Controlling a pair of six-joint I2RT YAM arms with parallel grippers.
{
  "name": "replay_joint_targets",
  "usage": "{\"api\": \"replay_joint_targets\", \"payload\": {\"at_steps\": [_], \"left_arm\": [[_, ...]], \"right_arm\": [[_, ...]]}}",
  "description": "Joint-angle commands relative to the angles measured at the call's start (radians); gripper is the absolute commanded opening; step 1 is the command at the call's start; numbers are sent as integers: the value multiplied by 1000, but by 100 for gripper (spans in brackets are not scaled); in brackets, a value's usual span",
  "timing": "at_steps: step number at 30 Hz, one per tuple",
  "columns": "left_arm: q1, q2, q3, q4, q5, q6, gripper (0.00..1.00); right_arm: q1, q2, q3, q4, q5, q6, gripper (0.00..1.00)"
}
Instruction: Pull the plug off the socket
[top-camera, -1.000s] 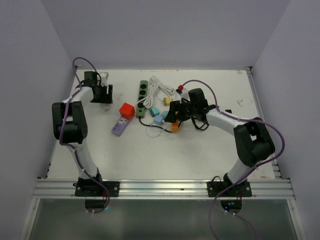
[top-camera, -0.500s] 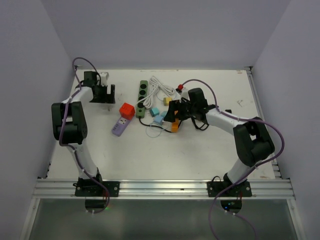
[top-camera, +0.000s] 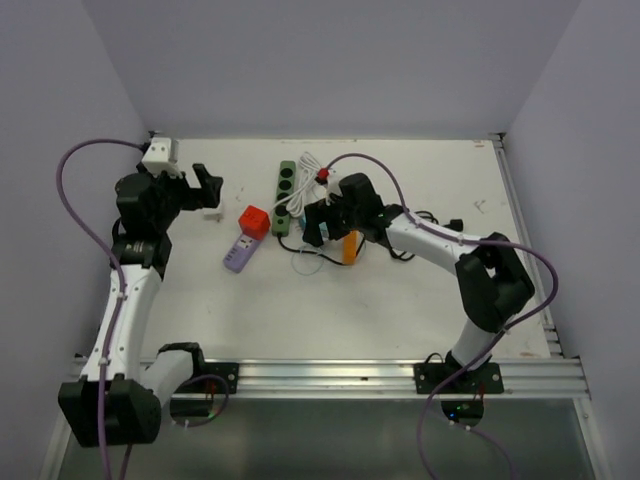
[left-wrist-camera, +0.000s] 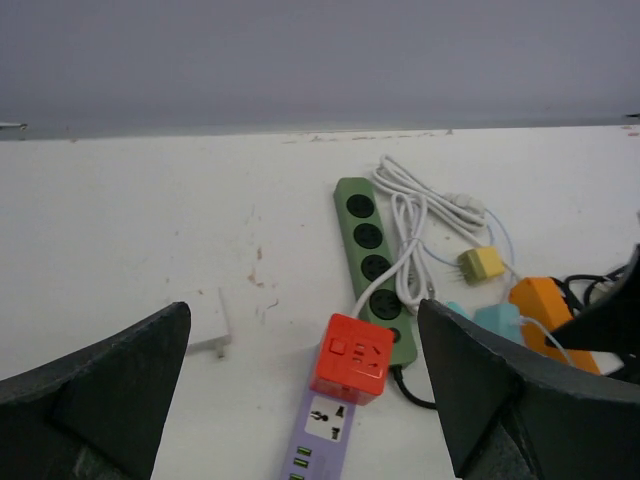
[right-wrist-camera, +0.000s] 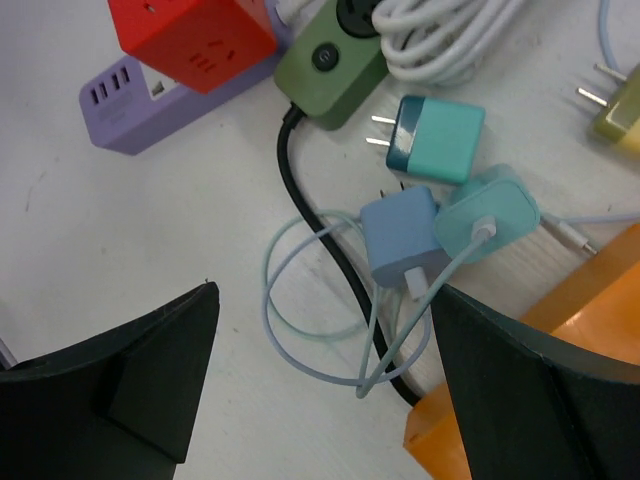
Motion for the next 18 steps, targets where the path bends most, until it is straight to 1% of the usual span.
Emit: {"api": "replay_joint_targets", "payload": {"at_steps": [1, 3, 5, 7, 9, 10, 13, 15, 16, 17, 18], "left_arm": [[-40, -71, -107, 92, 34, -61, 100], [-55, -119, -142, 92, 29, -56, 100], [-63, -157, -165, 92, 13, -62, 100], [-71, -188, -173, 92, 10, -64, 100], [-123, -223, -163, 84, -37, -52, 100], [-129, -237, -161, 81, -60, -52, 100], [-138, -255, -167, 92, -39, -75, 100], [-140, -258, -164, 92, -28, -82, 100], [-140, -261, -158, 86, -36, -81, 100], [-140, -266, -150, 75, -40, -85, 100], [-140, -274, -144, 63, -38, -84, 100]], "right_arm": [[46, 30, 143, -47, 106, -42, 91], [88, 80, 195, -66, 129, -90, 91], [106, 126, 294, -107, 141, -116, 91], [105, 161, 350, -139, 106, -130, 91], [114, 165, 380, -161, 64, -124, 91], [116, 159, 393, -162, 54, -115, 91], [134, 154, 400, -110, 63, -110, 92], [145, 207, 444, -122, 77, -136, 93], [146, 236, 517, -145, 85, -144, 93], [149, 307, 560, -193, 98, -160, 93], [154, 336, 599, -210, 106, -174, 93]]}}
